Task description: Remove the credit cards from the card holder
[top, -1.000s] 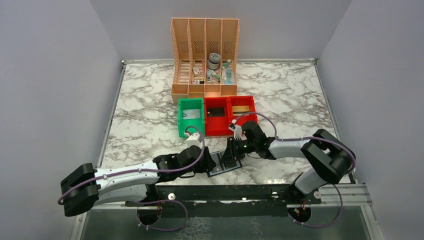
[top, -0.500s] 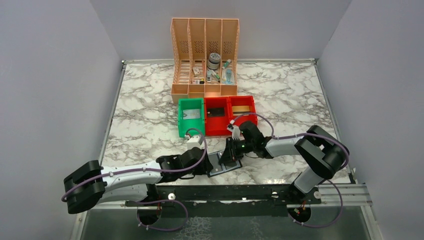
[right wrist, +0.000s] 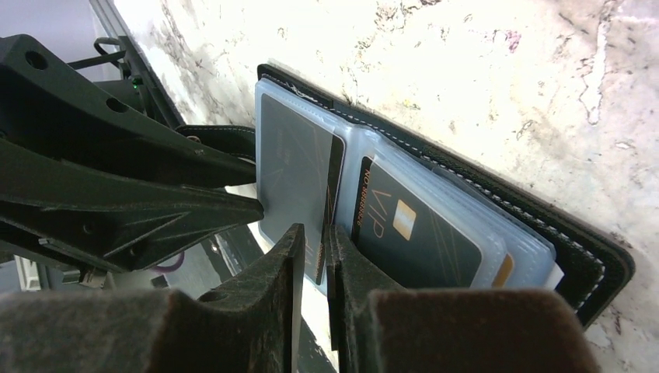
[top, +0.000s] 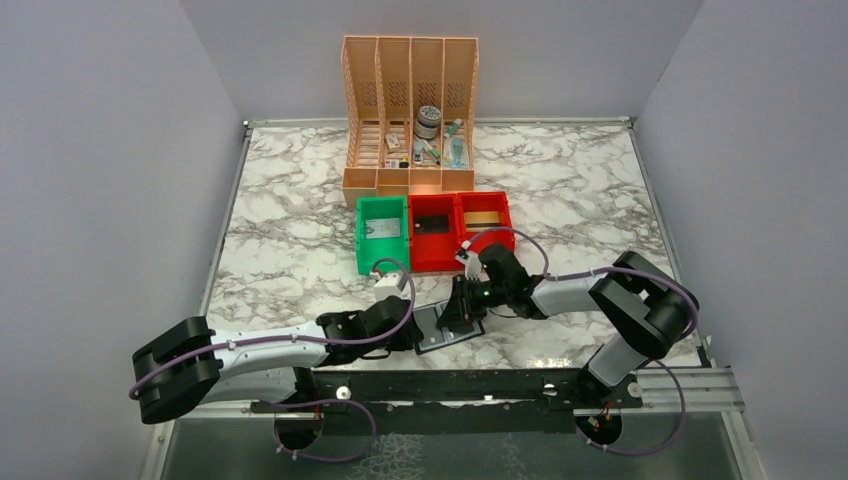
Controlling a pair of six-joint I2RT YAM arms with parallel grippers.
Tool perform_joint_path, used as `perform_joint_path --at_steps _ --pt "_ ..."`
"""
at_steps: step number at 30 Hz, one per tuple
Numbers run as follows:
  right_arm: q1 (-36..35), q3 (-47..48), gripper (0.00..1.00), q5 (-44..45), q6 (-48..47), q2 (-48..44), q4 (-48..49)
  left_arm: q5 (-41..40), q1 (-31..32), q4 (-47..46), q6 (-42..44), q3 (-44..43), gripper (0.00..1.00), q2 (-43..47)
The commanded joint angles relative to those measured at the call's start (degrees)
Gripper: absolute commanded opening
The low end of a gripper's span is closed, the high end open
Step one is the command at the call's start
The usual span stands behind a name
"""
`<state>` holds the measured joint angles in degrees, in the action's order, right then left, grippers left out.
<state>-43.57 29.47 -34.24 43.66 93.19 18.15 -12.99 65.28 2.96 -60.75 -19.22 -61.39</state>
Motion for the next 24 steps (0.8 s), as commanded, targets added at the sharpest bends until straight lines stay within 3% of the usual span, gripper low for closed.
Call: perform_joint_path --at_steps 1,15,21,24 --pt "-0.4 0.8 0.18 6.5 -1.6 -2.2 -4.6 -1.8 0.1 -1.2 -0.2 0.8 0.27 -1.1" --pt "-0.7 2.1 0.22 13.1 -4.1 -3.6 -10.8 -2.1 0.1 -0.4 0.6 -1.7 0.14 -7.4" --pt "-0.7 0.3 0.19 6.8 -1.3 -1.3 -3.6 -2.2 0.1 0.0 0.8 -3.2 0.06 -9.4" --pt "-0.7 -2.1 0.15 7.7 1.6 -3.3 -0.5 -2.4 0.1 1.1 0.6 -3.3 0.03 -8.9"
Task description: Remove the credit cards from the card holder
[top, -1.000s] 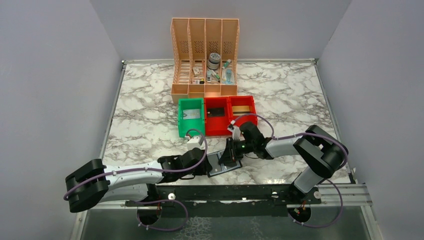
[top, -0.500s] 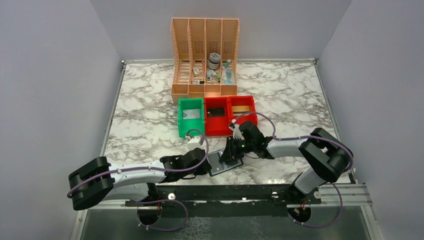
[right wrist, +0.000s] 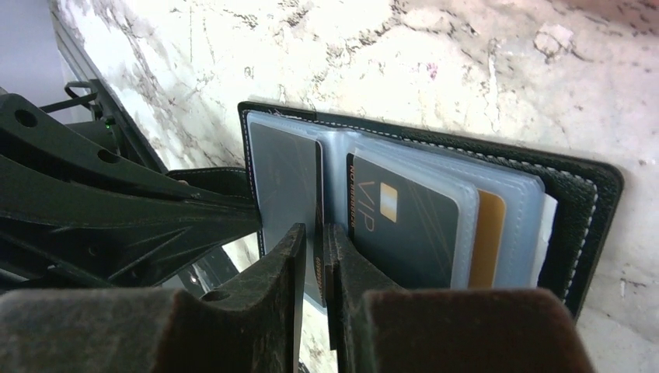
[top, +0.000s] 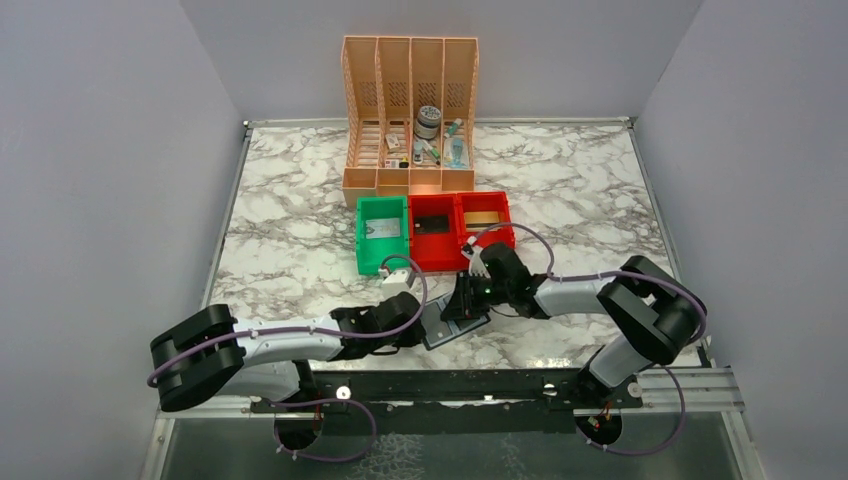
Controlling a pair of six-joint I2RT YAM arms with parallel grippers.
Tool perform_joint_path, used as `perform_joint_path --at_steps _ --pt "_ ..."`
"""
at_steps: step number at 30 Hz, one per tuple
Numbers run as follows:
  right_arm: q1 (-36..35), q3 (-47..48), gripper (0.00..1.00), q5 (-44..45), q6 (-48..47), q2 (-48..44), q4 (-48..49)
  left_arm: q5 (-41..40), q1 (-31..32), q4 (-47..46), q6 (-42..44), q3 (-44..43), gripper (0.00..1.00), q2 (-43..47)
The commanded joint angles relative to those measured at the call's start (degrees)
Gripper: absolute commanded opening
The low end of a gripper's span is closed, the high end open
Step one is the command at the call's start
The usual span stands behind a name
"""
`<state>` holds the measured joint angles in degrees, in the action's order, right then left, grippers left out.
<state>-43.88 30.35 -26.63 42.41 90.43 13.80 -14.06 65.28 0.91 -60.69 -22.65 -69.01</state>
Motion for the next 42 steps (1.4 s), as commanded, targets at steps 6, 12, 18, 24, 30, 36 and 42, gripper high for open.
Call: perform_joint_path --at_steps 6,12,18,24,30,36,42 --pt "0.3 -3.5 0.07 -4.0 3.2 -2.9 5.9 -2.1 0.1 3.6 0.1 1.9 0.01 1.1" --pt "0.5 -4.2 0.01 -7.0 4.9 -2.6 8.6 -1.9 0.1 4.0 0.3 2.5 0.00 2.2" --pt "0.8 -4.6 0.01 -5.0 4.9 -4.4 6.5 -1.9 0.1 4.2 1.1 3.3 0.00 3.6" --pt "0.9 -5.9 0.01 -1.6 5.7 -8.0 2.9 -2.2 0.1 4.8 2.0 4.2 0.00 6.0" --pt "0.9 -9.9 0.01 -2.1 9.7 -10.3 6.6 -1.5 0.1 3.2 3.4 4.2 0.00 10.5" --pt "0.8 -12.7 0.01 -2.9 14.0 -7.5 13.3 -1.1 0.1 3.2 4.7 3.1 0.27 16.7" --pt "0.8 -14.9 0.01 -2.4 18.0 -6.7 18.2 1.4 0.2 2.0 6.4 1.3 0.37 16.3"
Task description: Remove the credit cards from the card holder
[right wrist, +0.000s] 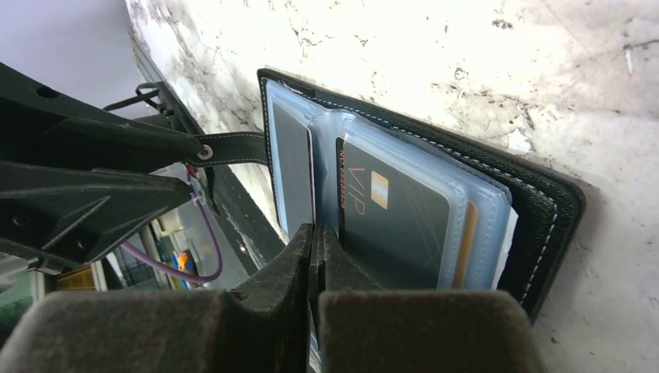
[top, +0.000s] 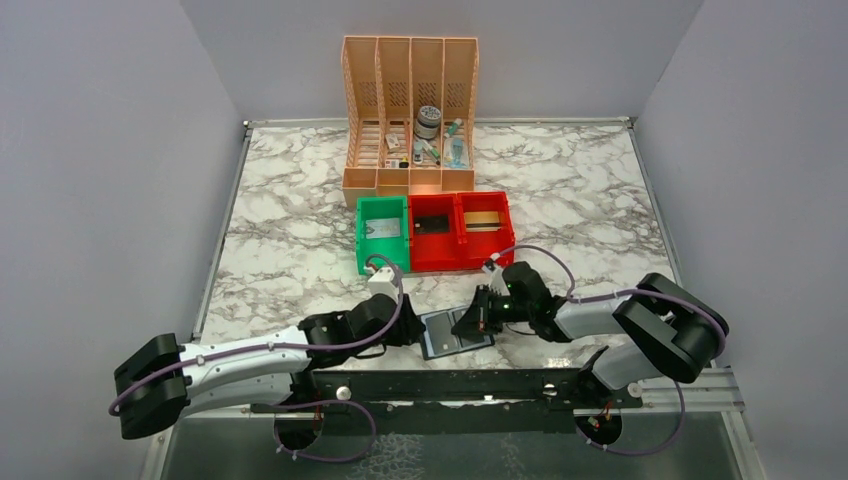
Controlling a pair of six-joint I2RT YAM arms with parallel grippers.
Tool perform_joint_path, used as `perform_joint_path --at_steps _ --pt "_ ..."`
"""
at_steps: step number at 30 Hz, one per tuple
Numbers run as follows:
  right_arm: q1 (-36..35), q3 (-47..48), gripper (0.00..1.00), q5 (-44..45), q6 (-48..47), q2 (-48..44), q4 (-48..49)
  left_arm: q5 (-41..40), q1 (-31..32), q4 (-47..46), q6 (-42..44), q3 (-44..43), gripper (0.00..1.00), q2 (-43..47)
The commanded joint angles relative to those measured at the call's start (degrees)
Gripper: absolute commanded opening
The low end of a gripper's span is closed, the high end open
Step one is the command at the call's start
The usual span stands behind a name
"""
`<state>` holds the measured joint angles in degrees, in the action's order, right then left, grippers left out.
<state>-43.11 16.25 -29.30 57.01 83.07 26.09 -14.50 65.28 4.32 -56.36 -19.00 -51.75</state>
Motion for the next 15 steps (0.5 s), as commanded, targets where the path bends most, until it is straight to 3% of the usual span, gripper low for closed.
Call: perform_joint_path --at_steps 1,8,15 --pt "0.0 -0.9 0.01 0.4 3.5 0.4 6.0 2.2 0.2 -1.5 2.6 -3.1 0.36 -2.1" --pt "0.0 -0.4 0.01 1.2 2.8 -0.1 3.7 4.8 0.2 -5.5 4.8 -7.1 0.35 -11.4" --pt "0.0 0.0 0.06 -0.9 2.1 0.9 3.8 3.7 0.2 -0.5 3.9 -9.0 0.06 -21.4"
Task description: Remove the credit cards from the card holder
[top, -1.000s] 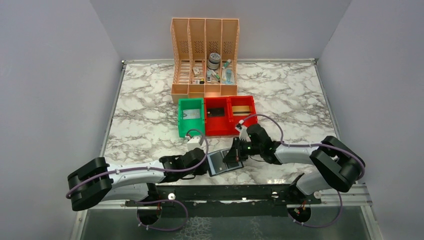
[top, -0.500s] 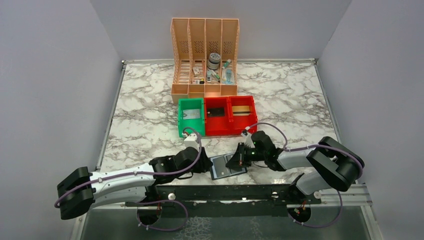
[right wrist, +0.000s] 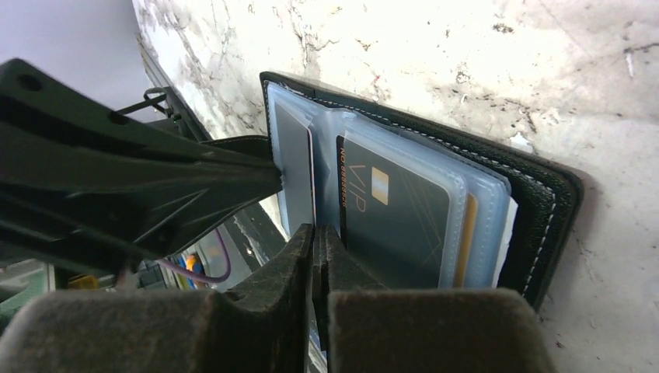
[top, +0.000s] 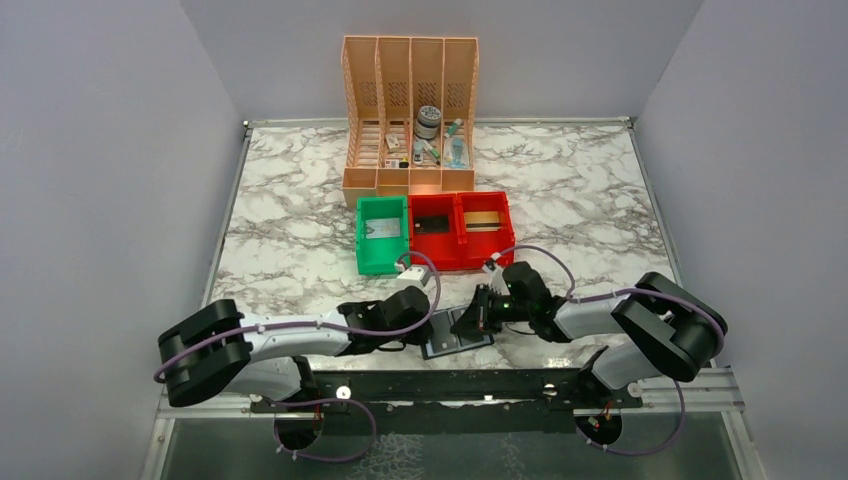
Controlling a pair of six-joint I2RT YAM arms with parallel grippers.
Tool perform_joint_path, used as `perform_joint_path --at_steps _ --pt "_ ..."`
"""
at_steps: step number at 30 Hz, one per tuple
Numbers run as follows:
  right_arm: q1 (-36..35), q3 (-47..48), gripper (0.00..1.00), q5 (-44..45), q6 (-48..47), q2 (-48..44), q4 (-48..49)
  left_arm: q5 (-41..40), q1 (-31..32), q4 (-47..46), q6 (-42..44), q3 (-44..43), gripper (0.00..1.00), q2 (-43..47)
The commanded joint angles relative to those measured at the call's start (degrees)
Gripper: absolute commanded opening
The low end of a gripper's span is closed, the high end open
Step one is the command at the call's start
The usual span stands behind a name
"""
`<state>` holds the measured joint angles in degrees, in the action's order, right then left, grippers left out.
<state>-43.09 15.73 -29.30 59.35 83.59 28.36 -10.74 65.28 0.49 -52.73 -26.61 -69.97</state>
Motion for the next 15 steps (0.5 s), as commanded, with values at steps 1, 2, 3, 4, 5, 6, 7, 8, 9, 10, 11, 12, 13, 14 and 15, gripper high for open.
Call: perform_joint_path --at_steps 1,2,3,4,5,6,7,8,9,10,11,12,13,14,15 --pt "0.0 0.7 0.07 -0.4 -0.5 0.1 0.9 -0.3 0.2 3.8 0.3 -1.1 0.03 -3.6" --pt "0.0 1.0 0.07 0.0 -1.0 -0.2 -0.1 -0.2 0.2 3.8 0.2 -0.6 0.01 -3.7" --pt "0.0 1.3 0.08 0.3 -1.5 -0.5 -1.2 0.1 0.2 3.6 0.2 -0.2 0.00 -3.6" --pt "0.0 1.5 0.09 0.4 -1.9 -0.6 -1.9 0.3 0.2 3.3 0.1 0.5 0.00 -3.3" --pt "0.0 1.8 0.09 0.4 -2.1 -0.7 -2.7 0.6 0.2 2.7 0.0 1.1 0.00 -2.8" --pt "0.1 2.1 0.10 0.4 -2.2 -0.6 -3.0 0.7 0.2 2.4 0.0 1.6 0.00 -2.5" --pt "0.1 2.4 0.11 0.5 -2.4 -0.6 -3.3 0.8 0.2 2.1 0.0 2.0 0.00 -2.2" --pt "0.1 2.7 0.12 0.5 -2.3 -0.5 -3.7 0.8 0.2 2.0 0.0 2.3 0.00 -2.0" --pt "0.1 3.1 0.14 0.6 -2.5 -0.4 -4.0 0.6 0.2 2.0 0.1 2.4 0.00 -1.8" --pt "0.2 3.6 0.15 0.6 -2.7 -0.3 -4.5 0.5 0.2 2.3 0.1 2.5 0.00 -1.7" --pt "0.3 3.9 0.15 0.7 -2.8 -0.3 -4.9 0.5 0.2 2.6 0.2 2.4 0.00 -1.6" --pt "0.5 4.1 0.16 0.7 -2.8 -0.2 -5.0 0.4 0.2 2.8 0.2 2.4 0.00 -1.5" --pt "0.6 4.2 0.16 0.5 -2.8 -0.1 -4.7 0.4 0.2 3.0 0.3 2.5 0.00 -1.4" --pt "0.8 4.4 0.16 0.2 -2.9 0.0 -4.6 0.3 0.2 3.0 0.3 2.6 0.00 -1.3" --pt "0.9 4.6 0.16 -0.3 -2.9 0.3 -4.3 0.3 0.2 3.0 0.3 2.7 0.00 -1.2"
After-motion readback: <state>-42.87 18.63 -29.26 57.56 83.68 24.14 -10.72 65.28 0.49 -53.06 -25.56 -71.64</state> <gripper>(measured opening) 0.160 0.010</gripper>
